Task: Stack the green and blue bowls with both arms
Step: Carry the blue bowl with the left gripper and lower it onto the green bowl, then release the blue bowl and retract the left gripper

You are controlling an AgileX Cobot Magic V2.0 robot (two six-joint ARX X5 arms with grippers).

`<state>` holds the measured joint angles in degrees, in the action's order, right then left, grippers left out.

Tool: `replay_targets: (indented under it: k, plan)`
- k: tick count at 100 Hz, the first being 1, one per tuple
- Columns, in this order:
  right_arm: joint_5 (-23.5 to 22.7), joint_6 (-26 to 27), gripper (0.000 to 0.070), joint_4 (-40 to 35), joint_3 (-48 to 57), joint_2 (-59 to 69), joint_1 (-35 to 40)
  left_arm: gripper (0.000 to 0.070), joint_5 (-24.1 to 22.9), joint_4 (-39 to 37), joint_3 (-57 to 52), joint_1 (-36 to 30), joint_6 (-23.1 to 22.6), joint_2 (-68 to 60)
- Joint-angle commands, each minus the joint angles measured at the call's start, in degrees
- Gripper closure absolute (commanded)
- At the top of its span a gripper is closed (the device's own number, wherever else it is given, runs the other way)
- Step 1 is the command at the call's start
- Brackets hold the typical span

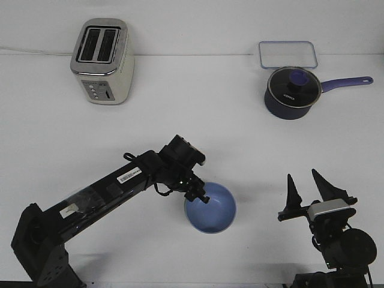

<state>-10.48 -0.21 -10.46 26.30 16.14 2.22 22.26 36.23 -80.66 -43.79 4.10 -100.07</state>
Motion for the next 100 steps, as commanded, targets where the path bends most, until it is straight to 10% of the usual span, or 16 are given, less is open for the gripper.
replay_targets:
  k: [1,26,42,80,100]
  plan:
    - [-0.02,0.42,0.0275,0.63,0.26,-0.07,0.09,0.0684,-0.02,-0.37,-0.76,-0.48,-0.24,-1.01]
    - [0.00,0.39,0.0275,0.66,0.26,-0.07,0.09,0.0305,0.00,-0.31,-1.25,-0.44,-0.42,-0.94]
    - [0.00,0.42,0.0275,0.63,0.26,-0.07,0.09,0.0304,-1.79,2.71,-5.64,2.75,-0.57,1.36]
    - [0.02,0.42,0.0275,0.61,0.26,-0.07,0.09,0.0307,-23.26,3.74,-11.80,20.61,-4.79,17.99]
    - [0.07,0.48,0.0275,0.59,0.26,-0.07,0.09,0.0320,-24.26,4.44,-11.30,33.16,-5.42,25.77]
